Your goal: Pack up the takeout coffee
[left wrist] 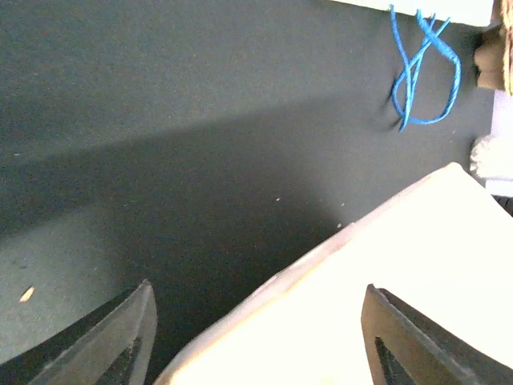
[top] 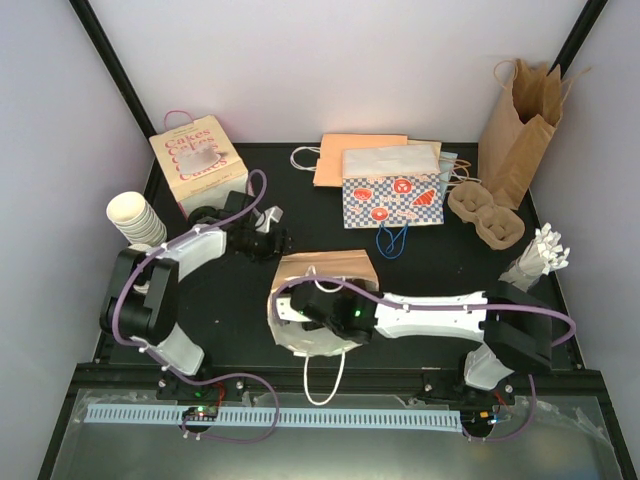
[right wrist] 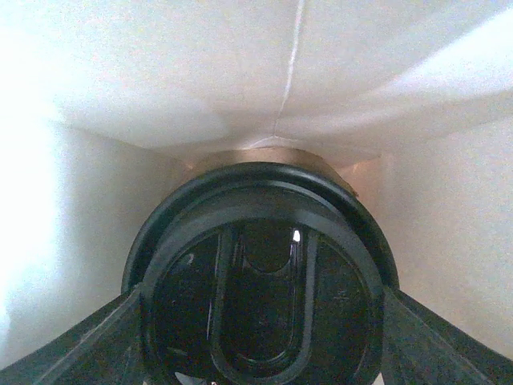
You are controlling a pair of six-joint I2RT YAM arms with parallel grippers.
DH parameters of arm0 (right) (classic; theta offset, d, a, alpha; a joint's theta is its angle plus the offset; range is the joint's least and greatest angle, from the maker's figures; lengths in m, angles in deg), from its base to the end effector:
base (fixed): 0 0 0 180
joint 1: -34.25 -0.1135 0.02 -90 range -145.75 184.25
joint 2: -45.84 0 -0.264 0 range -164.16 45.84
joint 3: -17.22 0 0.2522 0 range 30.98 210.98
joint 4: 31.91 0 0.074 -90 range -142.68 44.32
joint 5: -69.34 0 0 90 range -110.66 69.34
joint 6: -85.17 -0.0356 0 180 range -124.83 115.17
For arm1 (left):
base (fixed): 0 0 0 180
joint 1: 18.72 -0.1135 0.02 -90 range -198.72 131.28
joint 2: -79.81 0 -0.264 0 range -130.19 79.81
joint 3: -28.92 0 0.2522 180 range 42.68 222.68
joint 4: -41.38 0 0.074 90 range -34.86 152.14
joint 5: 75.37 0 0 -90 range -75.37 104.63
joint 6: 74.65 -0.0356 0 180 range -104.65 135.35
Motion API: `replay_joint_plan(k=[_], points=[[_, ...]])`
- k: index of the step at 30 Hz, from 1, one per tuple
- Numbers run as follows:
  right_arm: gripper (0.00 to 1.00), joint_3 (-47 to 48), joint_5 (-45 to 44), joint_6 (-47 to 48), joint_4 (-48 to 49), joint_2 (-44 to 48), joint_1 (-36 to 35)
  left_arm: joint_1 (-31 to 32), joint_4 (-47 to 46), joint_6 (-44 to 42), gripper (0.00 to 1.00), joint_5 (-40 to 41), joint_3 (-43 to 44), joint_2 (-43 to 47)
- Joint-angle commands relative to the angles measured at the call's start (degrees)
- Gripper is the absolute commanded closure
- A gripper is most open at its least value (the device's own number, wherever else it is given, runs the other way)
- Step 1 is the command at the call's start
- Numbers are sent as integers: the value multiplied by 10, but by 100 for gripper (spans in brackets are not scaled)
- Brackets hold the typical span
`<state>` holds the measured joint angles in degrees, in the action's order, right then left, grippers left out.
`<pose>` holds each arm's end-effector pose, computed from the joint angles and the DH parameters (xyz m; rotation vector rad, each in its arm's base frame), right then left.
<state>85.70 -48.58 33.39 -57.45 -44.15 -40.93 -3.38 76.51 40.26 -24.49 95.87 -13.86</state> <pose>0.0996 0.3113 0.2078 -1.7801 1.4356 -0.2528 0.2931 -0.1037 0.1740 0.0144 2.7071 -1.1322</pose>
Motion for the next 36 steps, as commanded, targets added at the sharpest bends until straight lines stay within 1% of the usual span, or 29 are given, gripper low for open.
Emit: replay_joint_plan(k=[1,5,6,11,15,17,22,27,34,36], points=[[41,23,66,-12,-90,4,34,-24,24,-2,24,30,3,47],[41,60,122,-8,-133,-9,65,-49,41,-3,5,63,3,86],[41,70,133,-6,-142,-14,72,-55,47,-2,2,72,3,97],[41,122,182,5,-183,-44,115,-82,61,3,1,112,-10,156],[41,168,220,14,-224,-74,148,-91,80,-4,1,135,-11,198],[41,191,240,20,-246,-92,163,-91,85,-7,1,132,-10,221],[41,254,301,36,-311,-134,198,-91,94,-14,1,118,-11,238],[37,310,346,53,-361,-172,226,-91,102,-18,1,112,-13,253],[36,363,349,64,-394,-201,239,-91,118,-28,1,109,-10,275],[32,369,353,65,-402,-201,240,-91,125,-32,1,110,-8,284]])
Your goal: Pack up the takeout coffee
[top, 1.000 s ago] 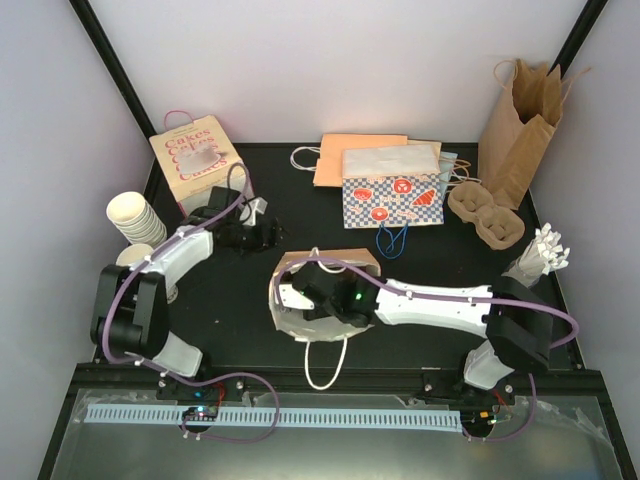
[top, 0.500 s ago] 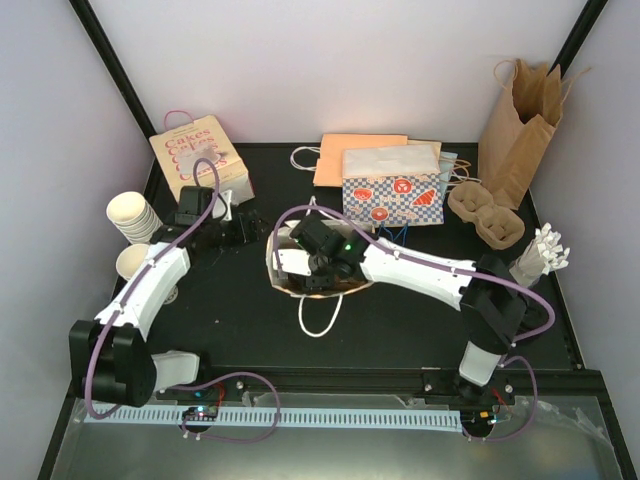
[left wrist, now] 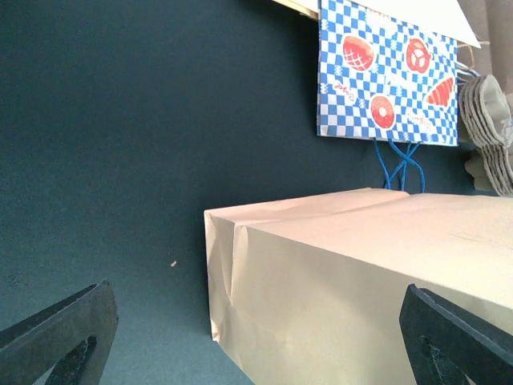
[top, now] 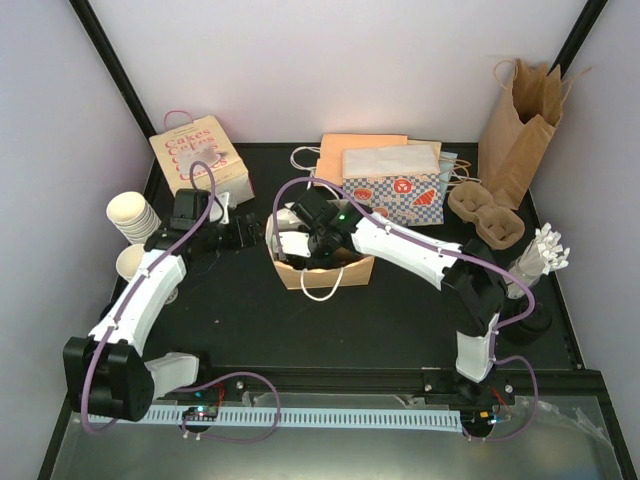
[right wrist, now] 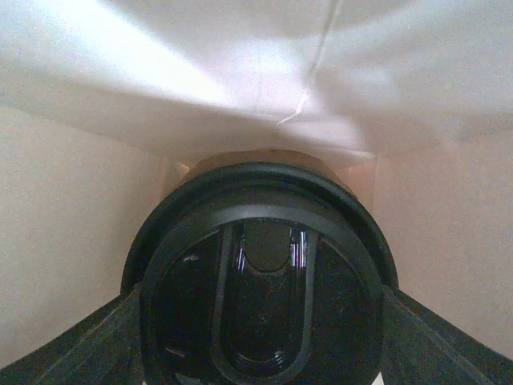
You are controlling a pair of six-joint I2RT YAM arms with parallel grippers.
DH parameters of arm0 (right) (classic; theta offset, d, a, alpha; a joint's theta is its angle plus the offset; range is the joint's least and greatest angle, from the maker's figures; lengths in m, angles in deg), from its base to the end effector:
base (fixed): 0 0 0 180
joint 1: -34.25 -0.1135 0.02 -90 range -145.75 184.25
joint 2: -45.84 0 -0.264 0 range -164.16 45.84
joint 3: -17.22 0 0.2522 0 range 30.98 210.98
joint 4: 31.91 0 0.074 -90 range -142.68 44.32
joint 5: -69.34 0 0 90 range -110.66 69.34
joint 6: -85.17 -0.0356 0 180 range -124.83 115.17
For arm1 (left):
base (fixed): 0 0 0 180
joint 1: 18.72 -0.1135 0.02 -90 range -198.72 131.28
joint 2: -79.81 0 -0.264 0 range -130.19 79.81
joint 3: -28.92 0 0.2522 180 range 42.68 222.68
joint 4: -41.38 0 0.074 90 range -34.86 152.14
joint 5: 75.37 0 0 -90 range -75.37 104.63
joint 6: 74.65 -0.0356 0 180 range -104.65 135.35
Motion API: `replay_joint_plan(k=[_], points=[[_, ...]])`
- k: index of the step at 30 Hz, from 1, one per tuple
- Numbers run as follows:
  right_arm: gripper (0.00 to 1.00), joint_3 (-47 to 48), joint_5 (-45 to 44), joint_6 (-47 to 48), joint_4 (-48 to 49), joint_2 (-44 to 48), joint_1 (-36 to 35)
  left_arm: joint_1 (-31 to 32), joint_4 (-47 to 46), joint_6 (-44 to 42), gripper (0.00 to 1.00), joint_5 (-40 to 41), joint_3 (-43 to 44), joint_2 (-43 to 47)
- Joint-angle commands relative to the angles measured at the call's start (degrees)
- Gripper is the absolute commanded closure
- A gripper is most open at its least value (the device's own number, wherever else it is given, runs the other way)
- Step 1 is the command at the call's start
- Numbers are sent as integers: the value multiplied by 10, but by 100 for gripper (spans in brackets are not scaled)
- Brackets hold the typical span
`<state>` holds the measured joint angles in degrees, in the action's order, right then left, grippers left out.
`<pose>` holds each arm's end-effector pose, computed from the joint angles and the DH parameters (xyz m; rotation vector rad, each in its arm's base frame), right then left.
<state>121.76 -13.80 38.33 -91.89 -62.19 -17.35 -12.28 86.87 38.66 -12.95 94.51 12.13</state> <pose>0.2465 0.3179 0.2514 -1.9987 1.7877 0.2068 0.2396 -0.0436 0.2706 -0.1272 2.4321 -0.8166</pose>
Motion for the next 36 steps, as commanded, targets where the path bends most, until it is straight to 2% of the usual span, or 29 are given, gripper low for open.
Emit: replay_joint_plan(k=[1,3,5,24,33,36], points=[[26,11,5,16,-60,-21,4,-3,25,-17,1,-4,6,28],[11,12,0,13,-57,-20,4,-2,29,-19,1,-5,7,37],[1,15,-3,12,-57,-14,4,-2,33,-21,1,-4,6,44],[0,55,-7,-12,-104,37,4,-1,57,-44,1,-42,19,86],[0,63,-2,-23,-96,48,3,2,64,-49,5,-87,30,125],[0,69,-1,-27,-93,50,4,5,68,-50,13,-104,29,128]])
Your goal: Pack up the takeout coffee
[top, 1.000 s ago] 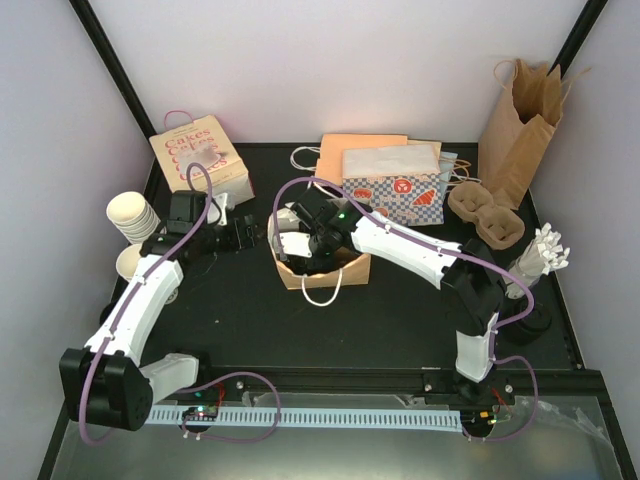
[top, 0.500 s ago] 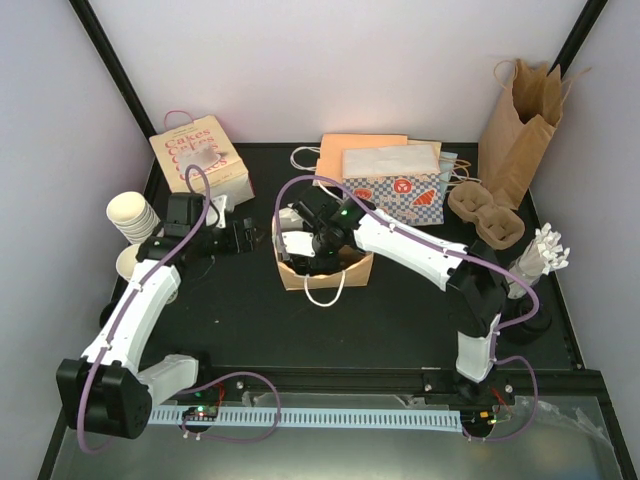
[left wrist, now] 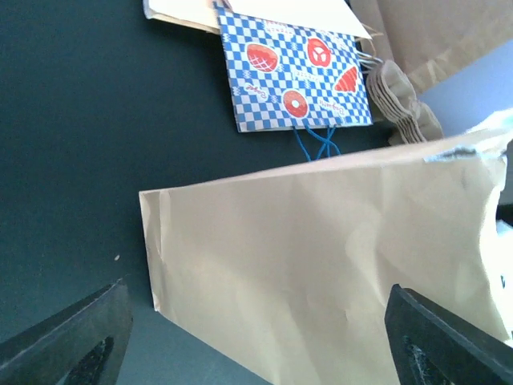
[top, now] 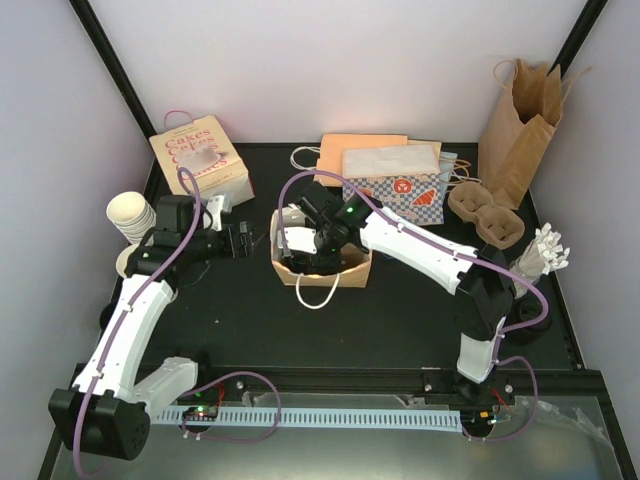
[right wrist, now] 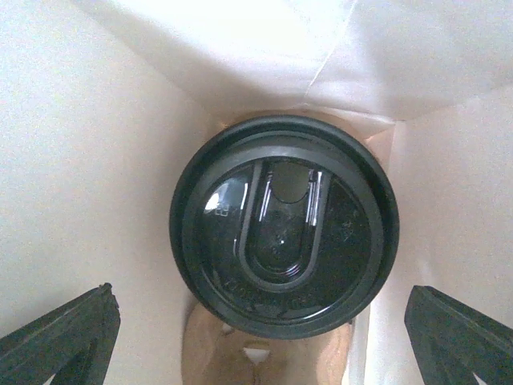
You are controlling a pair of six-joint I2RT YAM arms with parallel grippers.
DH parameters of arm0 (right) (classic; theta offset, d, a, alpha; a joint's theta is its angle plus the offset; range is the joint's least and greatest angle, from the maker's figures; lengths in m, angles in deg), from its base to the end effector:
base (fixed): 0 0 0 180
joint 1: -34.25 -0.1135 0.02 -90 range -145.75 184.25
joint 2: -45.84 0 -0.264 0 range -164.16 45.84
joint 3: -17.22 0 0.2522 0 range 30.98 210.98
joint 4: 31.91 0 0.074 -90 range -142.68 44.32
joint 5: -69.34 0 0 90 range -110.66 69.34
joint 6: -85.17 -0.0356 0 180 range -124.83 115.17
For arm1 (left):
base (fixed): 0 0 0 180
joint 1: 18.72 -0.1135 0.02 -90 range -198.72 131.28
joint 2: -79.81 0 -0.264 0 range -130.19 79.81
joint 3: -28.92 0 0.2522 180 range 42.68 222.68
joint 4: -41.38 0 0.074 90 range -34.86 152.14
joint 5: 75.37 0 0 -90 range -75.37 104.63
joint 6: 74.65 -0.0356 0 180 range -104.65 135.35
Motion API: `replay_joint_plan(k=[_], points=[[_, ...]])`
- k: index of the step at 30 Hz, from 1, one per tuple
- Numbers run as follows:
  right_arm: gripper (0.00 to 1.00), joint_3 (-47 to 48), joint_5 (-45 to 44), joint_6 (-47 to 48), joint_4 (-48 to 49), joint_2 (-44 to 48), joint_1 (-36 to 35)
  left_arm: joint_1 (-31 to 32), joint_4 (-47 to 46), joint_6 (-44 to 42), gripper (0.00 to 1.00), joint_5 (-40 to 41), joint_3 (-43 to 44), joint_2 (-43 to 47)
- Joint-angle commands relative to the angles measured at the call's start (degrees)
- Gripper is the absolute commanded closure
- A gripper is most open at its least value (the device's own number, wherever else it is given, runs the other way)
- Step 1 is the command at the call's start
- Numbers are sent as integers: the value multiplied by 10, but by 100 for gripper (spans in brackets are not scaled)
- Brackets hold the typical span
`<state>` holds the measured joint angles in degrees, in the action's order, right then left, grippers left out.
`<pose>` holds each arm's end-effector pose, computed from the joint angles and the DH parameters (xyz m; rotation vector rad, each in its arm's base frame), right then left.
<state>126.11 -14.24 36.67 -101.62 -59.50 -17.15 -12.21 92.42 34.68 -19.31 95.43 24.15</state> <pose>0.2376 0.3040 0.2837 -2.0007 1.8573 0.2022 0.1943 -0.0422 0.3121 0.0660 2.2869 -0.9089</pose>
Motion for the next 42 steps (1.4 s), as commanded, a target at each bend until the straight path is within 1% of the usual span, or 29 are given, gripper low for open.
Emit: replay_joint_plan(k=[1,3,5,7,11,18,27,38,42], points=[[0,27,3,-11,3,23,2,5,13,-11,17,-44,20,10],[0,29,6,-12,3,23,1,7,15,-11,24,-55,20,14],[0,31,8,-13,1,22,1,9,16,-9,30,-62,22,20],[0,34,8,-15,0,22,2,11,15,-9,32,-67,22,26],[3,44,13,-18,-9,20,1,12,19,-10,33,-69,21,34],[0,46,2,-22,-16,19,1,14,29,-11,36,-73,24,44],[0,48,9,-17,-10,13,2,23,50,-24,39,-76,22,61],[1,59,9,-14,-15,1,2,51,57,-20,43,-74,0,101],[3,66,8,-14,-26,-5,2,60,57,-16,45,-72,-3,111]])
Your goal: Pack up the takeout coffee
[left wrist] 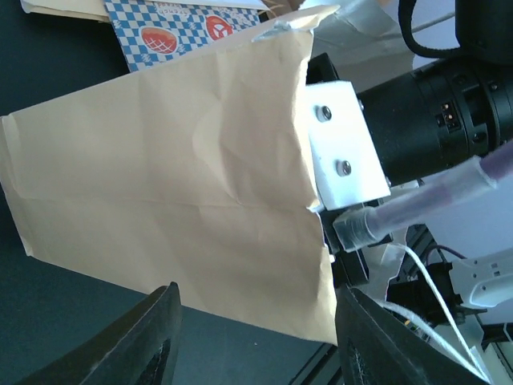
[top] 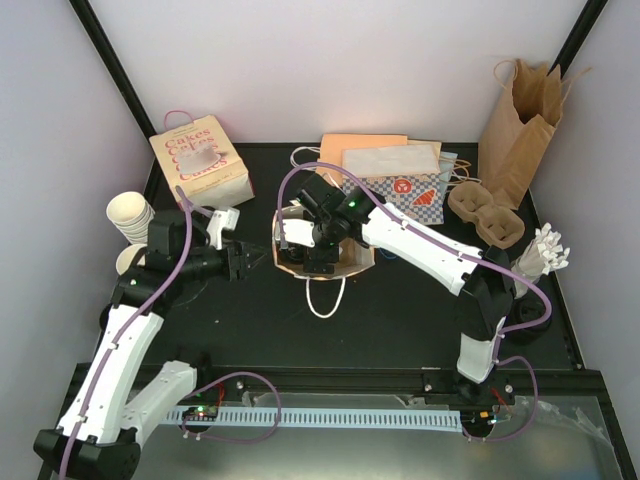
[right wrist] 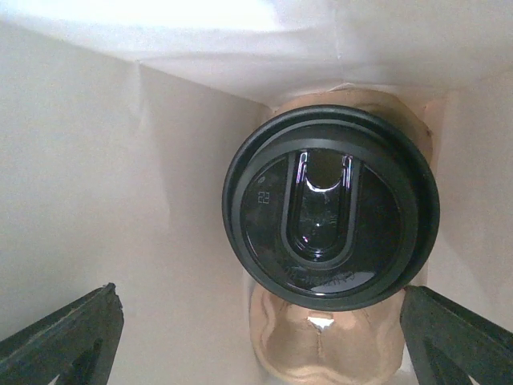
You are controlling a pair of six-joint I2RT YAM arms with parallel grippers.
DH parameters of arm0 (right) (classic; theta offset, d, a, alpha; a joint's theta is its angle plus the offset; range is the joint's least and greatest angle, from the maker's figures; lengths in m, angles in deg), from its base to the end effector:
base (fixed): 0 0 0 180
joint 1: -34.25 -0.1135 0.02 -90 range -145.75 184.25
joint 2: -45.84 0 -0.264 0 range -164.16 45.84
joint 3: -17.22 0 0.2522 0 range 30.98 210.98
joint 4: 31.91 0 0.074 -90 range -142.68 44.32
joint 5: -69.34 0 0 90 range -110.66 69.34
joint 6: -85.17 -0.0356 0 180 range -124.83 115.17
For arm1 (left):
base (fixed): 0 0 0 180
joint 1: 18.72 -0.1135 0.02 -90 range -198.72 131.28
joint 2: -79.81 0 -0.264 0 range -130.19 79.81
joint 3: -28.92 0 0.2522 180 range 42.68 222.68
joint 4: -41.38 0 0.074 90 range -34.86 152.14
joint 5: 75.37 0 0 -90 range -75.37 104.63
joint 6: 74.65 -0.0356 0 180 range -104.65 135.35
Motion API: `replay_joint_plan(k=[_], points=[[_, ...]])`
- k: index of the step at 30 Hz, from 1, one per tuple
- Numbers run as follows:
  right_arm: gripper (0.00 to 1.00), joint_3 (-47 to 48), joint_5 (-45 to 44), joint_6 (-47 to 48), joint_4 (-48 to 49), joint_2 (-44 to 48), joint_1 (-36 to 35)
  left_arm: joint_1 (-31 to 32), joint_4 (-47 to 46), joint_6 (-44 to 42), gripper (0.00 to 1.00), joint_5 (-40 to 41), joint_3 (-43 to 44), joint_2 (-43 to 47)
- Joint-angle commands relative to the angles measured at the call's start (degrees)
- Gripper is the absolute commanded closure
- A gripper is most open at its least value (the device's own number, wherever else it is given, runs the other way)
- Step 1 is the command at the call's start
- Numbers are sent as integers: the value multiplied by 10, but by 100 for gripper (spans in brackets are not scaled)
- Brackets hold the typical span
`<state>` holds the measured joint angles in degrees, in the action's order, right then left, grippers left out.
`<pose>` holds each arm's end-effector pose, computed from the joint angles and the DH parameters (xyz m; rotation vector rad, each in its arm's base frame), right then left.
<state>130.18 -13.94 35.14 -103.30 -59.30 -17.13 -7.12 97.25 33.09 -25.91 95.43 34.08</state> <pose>0.2386 0.3053 0.3047 -1.9473 1.8502 0.2196 0.1464 -0.0537 0.3339 0.2990 2.1852 -1.0589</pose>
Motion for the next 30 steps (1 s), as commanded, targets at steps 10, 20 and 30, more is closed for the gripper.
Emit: replay_joint_plan(k=[10,20,30], points=[[4,32,-1,1,-26,-12,2,57,-36,39,49,12,-19,18],[4,32,-5,-1,-32,-14,2,74,-44,85,52,71,-3,-3],[4,36,-10,-5,-34,-17,2,114,-39,86,47,69,18,-33]])
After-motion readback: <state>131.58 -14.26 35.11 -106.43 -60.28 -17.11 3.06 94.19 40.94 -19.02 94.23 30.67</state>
